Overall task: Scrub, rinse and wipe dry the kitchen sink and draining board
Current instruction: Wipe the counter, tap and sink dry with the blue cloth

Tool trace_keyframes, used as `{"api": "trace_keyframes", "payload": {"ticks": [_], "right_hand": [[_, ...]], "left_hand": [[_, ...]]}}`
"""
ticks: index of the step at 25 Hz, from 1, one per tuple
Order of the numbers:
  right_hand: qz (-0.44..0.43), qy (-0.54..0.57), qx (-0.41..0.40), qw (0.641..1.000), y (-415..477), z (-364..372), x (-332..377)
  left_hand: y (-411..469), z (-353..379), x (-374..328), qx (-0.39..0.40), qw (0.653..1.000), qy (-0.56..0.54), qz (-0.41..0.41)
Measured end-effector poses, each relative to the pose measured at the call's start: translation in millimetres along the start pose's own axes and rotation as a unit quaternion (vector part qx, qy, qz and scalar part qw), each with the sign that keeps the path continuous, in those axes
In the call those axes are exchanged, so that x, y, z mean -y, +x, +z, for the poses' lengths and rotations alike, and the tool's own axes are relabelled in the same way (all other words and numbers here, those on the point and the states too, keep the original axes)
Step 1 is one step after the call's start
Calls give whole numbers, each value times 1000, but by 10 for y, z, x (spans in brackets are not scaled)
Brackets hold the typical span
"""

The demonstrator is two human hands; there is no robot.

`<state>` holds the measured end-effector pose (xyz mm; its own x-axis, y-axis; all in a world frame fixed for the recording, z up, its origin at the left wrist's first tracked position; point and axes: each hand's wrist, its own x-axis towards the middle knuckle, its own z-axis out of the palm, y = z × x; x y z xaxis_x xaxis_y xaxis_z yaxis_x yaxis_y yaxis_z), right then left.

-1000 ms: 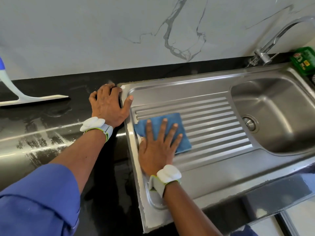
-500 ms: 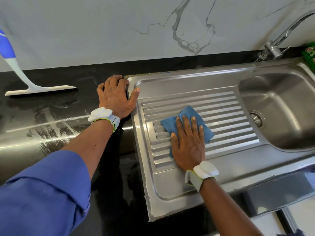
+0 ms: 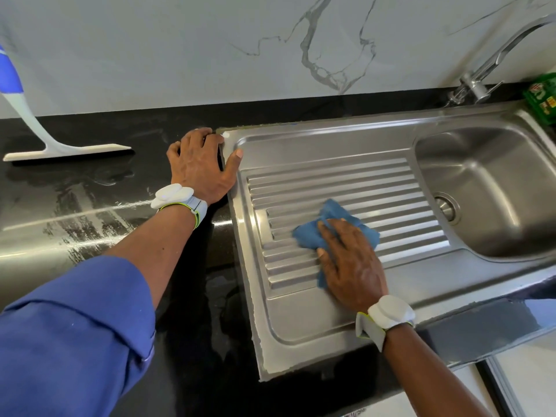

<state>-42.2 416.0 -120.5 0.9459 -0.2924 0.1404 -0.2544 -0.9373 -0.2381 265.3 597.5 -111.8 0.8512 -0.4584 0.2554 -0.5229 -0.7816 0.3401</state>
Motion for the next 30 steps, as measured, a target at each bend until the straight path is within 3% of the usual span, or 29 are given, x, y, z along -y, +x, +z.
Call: {"api": "trace_keyframes", "payload": {"ticks": [3,7,10,13,15,17,19,21,24,26,30], "right_hand": [[122,9,-44,992,42,71,273],[-31,11,33,999,-99,175,868],[-71,1,49,996,-111,47,406],[125,-54,30,990,-85,-115,-397],[301,-37,53,951,83,-271,-821],[410,-16,72,909,275,-299,-866],[418,-42,66,905,365,-189,-554],[355,-65,51,931,271,-15,16],[238,-76,122,961,-141,30,472],[305,-64,121,942,-198,-137,156],[511,-36,91,854,206,-313,-846]], "left_hand": [[6,9,-31,1,1000,4,2],[-4,-3,-33,2,1000,-2,8],[-15,-10,-34,0,1000,1,9],[-15,-15,-32,0,1000,-5,11],[-13,-16,-27,0,1000,-6,12],[-7,-13,-25,6,1000,-6,10],[0,-13,-33,7,1000,-9,10],[11,-14,-37,7,1000,-8,9],[0,-10,-30,5,1000,-7,11],[-6,-16,-20,0,1000,-8,13],[-24,-25,-32,-13,1000,1,15]]}}
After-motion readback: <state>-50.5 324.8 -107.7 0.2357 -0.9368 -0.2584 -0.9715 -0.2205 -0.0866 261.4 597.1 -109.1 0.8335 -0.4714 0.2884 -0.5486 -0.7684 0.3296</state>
